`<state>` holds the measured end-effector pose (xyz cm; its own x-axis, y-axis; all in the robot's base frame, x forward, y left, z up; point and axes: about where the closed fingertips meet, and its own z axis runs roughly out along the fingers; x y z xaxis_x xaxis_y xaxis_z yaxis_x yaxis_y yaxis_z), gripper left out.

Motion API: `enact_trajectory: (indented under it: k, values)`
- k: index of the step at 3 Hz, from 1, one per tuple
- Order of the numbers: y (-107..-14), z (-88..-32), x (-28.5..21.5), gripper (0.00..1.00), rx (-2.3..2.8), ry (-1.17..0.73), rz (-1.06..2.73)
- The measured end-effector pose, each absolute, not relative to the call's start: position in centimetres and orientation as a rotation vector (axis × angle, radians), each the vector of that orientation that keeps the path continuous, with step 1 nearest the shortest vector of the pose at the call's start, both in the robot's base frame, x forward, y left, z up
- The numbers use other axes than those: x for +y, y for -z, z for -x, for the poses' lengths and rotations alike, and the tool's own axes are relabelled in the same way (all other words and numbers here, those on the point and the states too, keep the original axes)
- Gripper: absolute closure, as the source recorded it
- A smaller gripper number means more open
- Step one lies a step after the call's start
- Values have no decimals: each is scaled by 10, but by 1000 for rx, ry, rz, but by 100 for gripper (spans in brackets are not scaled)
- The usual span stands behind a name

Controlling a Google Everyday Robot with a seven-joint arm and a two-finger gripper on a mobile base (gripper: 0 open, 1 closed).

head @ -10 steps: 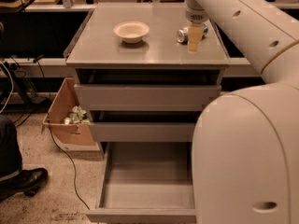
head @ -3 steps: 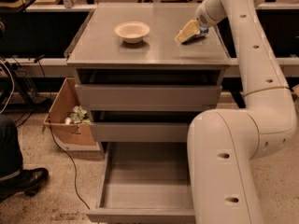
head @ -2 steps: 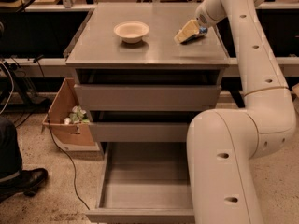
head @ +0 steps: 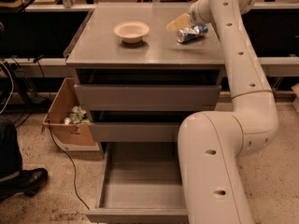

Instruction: Place redbull can into bottom drawer

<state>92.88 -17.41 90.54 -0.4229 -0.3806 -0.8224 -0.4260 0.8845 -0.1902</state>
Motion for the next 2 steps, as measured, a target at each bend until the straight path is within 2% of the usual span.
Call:
enact_trajectory:
  k: [2]
  values:
    - [-876, -953, -196, 0, 2155, 6, 147]
